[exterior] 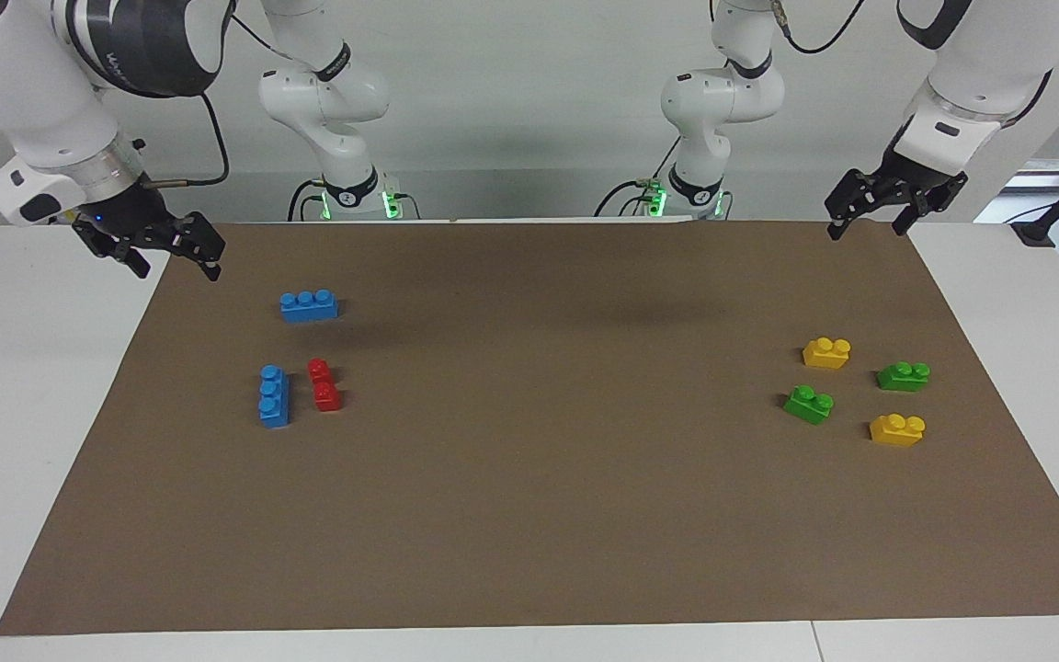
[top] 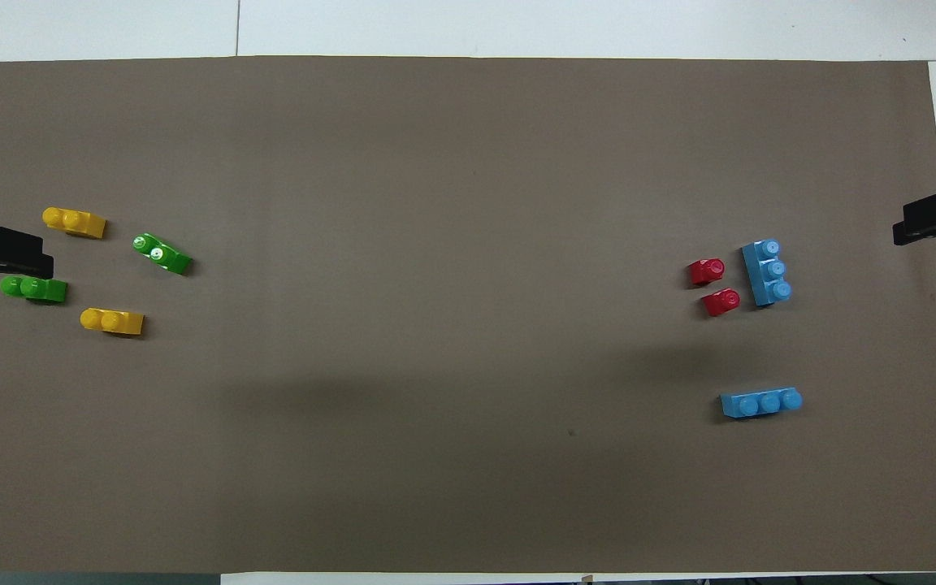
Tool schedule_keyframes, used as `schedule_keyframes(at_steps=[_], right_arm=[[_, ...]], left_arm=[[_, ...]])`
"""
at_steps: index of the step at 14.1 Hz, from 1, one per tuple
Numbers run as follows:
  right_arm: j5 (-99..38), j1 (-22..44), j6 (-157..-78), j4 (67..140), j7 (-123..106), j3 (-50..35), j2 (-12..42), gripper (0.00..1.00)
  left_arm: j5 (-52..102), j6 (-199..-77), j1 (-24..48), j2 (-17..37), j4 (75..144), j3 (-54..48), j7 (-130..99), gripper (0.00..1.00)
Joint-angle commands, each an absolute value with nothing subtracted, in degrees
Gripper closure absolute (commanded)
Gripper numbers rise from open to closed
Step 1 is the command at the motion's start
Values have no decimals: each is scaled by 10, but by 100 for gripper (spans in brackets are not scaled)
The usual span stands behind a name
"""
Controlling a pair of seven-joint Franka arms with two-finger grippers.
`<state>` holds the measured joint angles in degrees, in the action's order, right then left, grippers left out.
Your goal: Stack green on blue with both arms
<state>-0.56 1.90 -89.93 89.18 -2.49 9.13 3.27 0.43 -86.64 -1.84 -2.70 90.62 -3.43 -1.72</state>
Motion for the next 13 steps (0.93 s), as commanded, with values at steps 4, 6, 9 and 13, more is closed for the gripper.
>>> schedule_keyframes(at_steps=[4,6,9,13], right_arm=[[-1,11,-909,903,-30,90,18,0],[-11,-10,-906,907,-32,91,15,0],[-11,-8,-884,911,-46,85,12,0],[-21,-7,-881,909,118,84,12,1]], left_arm=[[9,-864,-13,-46,926,-31,-15,0],[9,-864,-13,-46,926,-31,-14,0],[9,-863,-13,-46,926,-31,-14,0],[9,-862,-11,-47,929,-31,-15,0]])
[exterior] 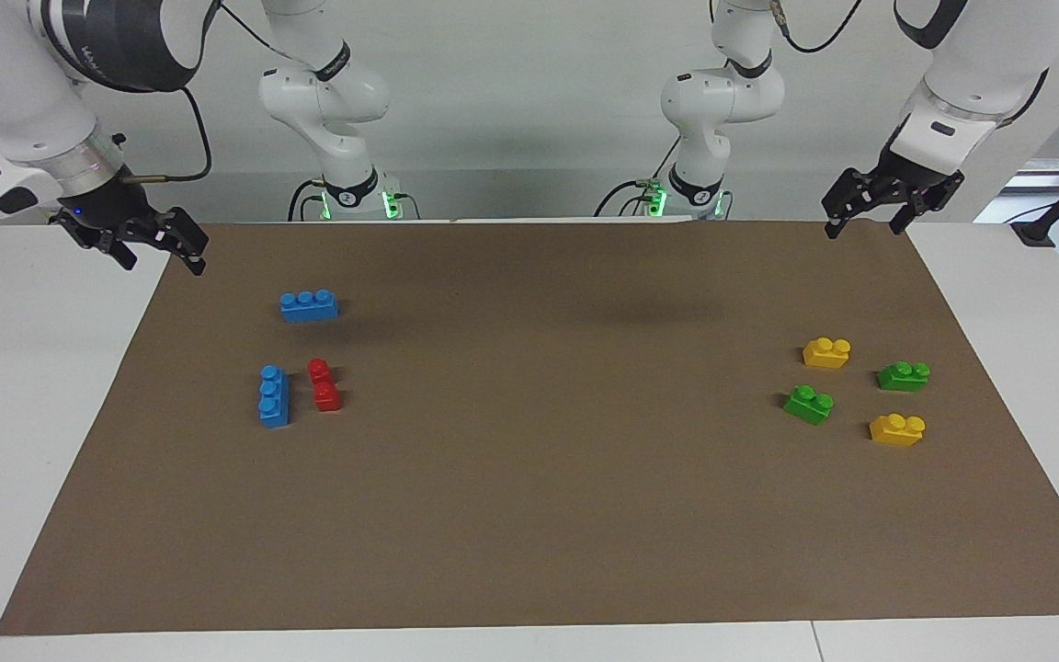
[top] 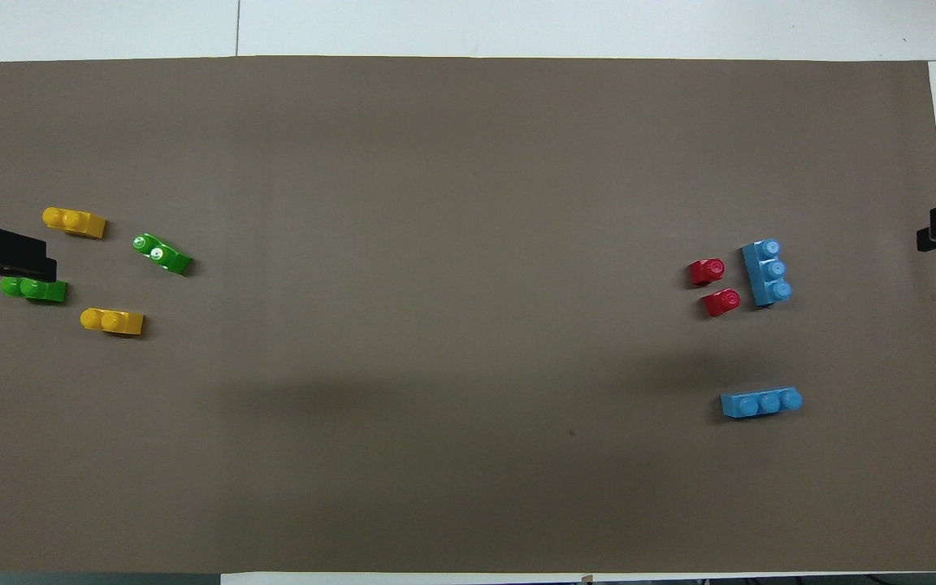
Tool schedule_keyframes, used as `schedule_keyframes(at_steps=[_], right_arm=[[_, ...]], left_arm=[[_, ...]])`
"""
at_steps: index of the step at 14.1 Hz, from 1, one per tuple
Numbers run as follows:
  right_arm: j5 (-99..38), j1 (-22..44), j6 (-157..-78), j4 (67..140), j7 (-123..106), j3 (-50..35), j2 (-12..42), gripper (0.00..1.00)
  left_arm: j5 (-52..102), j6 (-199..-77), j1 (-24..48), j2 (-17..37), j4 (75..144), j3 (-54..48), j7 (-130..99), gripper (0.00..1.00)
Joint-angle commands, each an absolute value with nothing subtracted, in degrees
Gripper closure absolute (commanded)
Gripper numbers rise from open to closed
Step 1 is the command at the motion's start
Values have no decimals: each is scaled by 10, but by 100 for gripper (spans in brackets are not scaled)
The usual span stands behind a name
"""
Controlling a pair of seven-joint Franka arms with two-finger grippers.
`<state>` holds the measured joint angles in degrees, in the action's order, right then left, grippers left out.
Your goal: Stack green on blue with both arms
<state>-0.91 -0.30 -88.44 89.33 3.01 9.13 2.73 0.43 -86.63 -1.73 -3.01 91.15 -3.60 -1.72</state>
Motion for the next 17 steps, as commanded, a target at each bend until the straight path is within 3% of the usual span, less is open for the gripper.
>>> schedule_keyframes(at_steps=[1,7,12,17], right_arm=[[-38,-7,-879,910,189,84,11,1],[-154,-16,-842,995,621,86,-33,3],[-229,-72,-824,1078,685,90,-39,3],[-238,-96,-837,1156,668,89,-43,3]], left_arm=[[9,-862,-16,-47,929,-31,-15,0],[9,-862,-19,-47,931,-30,-16,0],[10,-874,-29,-67,972,-30,-102,0],[24,-967,-29,-98,1061,-31,-306,0]])
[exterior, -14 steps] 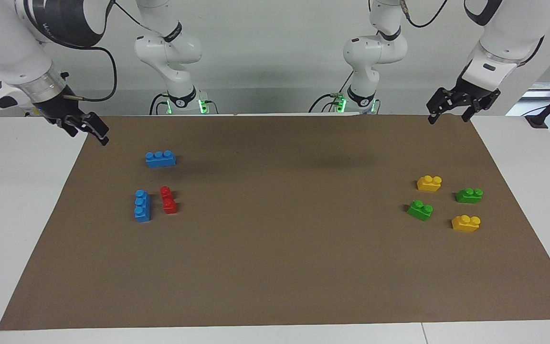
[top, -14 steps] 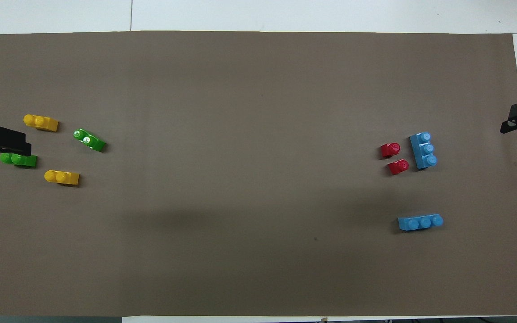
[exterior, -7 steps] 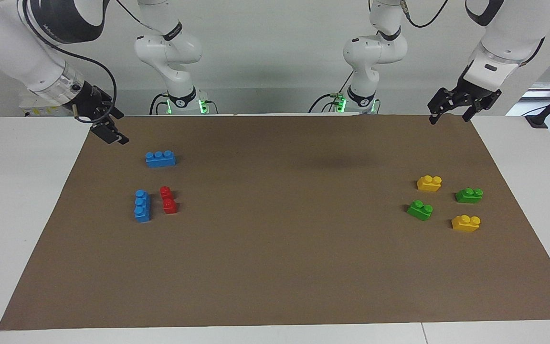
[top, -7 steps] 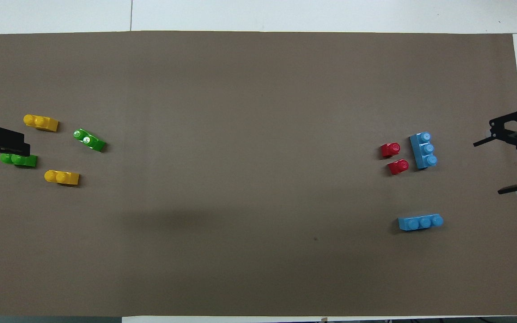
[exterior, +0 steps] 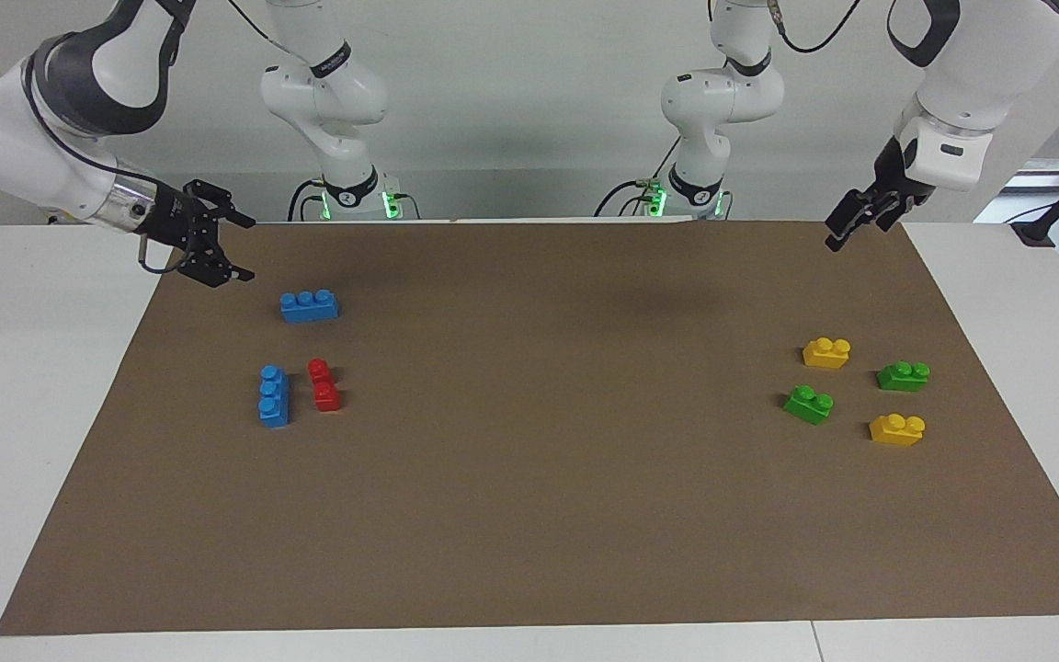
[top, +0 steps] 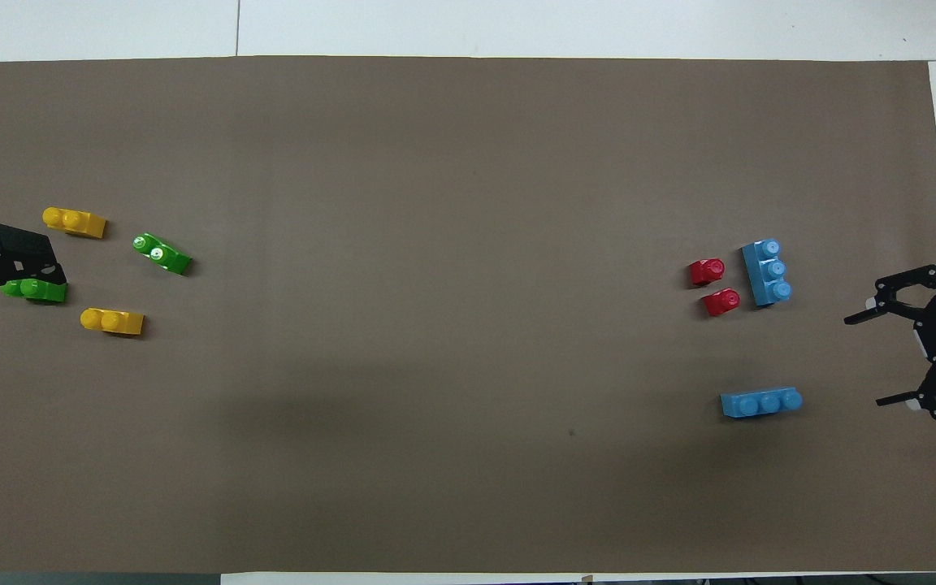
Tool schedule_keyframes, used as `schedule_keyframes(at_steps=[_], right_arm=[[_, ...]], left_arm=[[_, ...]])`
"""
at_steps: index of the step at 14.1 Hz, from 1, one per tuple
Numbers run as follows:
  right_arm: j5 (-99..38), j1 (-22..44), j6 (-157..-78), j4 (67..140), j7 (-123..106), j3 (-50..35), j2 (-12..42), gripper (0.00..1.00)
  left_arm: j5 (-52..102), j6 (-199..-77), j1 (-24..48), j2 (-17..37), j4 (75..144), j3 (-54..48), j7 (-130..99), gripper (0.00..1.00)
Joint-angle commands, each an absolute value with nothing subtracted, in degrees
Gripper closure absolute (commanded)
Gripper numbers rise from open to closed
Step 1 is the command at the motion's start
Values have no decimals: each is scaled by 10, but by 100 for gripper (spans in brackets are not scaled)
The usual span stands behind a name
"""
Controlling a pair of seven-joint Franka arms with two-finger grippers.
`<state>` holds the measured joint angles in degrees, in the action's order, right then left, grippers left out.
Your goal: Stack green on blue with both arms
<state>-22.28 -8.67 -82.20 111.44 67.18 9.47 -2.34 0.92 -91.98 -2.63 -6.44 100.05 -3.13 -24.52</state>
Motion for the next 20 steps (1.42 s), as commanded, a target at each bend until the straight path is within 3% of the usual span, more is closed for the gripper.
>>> schedule_keyframes(at_steps=[1,6,12,20], right_arm=[[-238,-96,-848,1168,664,90,-43,3],[-237,-110,-929,1240,614,90,-47,3],[-264,-114,-1020,1296,601,89,-40,3],[-267,-113,-1076,1366,493,90,-39,3]], left_arm=[[26,-982,-29,-98,1069,-31,-335,0],[26,-1078,-26,-76,1101,-31,-468,0],[26,-1153,-31,12,1098,-29,-554,0],[18,-1234,-47,109,1085,-26,-578,0]])
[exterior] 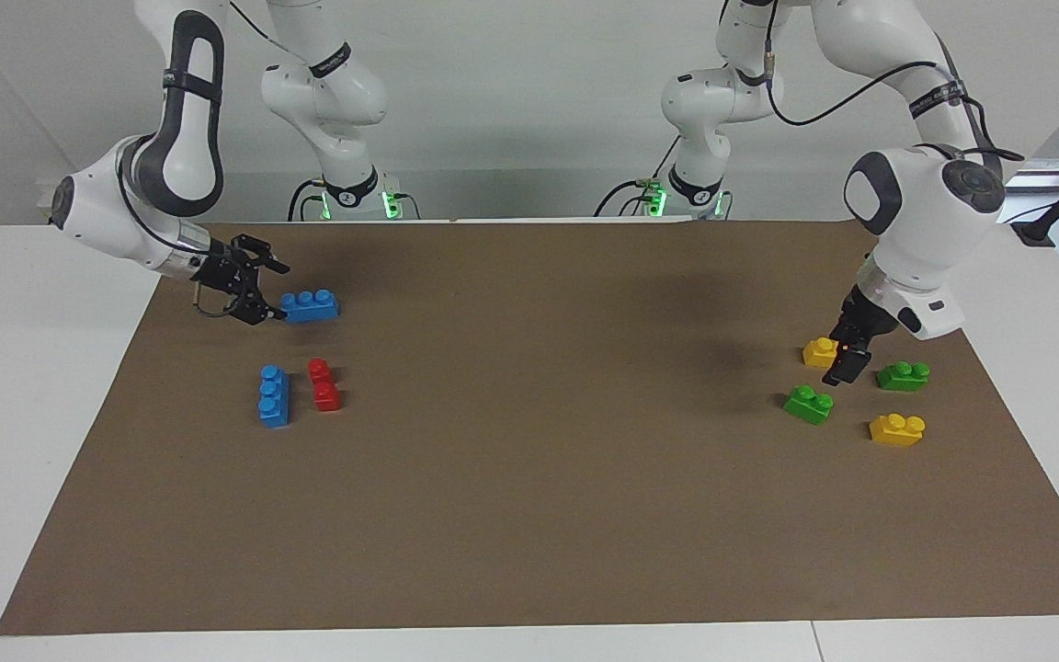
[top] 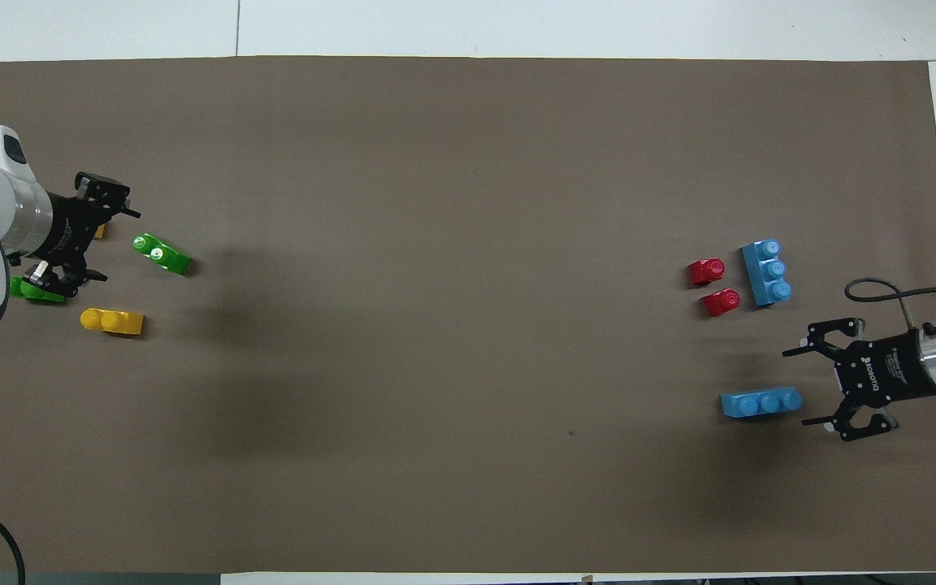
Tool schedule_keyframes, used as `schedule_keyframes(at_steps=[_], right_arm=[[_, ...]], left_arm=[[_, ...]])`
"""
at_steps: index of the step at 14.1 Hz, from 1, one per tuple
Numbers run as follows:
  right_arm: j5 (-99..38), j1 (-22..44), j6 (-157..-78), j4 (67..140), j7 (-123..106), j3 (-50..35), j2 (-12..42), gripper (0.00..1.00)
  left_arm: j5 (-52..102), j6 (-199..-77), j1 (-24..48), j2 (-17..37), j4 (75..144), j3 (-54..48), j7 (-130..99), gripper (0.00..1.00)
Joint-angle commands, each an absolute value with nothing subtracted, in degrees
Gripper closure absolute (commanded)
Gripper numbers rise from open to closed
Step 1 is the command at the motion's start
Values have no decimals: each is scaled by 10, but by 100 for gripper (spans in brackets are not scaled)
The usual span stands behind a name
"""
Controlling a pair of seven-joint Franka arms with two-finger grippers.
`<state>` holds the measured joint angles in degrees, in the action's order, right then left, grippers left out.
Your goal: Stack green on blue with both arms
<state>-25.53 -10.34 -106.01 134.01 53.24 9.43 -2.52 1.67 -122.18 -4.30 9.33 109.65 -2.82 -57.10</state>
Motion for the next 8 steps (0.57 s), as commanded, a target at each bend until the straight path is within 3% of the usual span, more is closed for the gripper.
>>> schedule_keyframes(at_steps=[1,8], right_arm=[[-267,-113,-1076,1366,491,90,-40,3],[-267,-115,-1110,1394,478,90,-46,3]], left_arm=[[18,-1239,-53,120,1084,-26,-578,0],[12,-1298,-53,177,1078,-25,-615,0]])
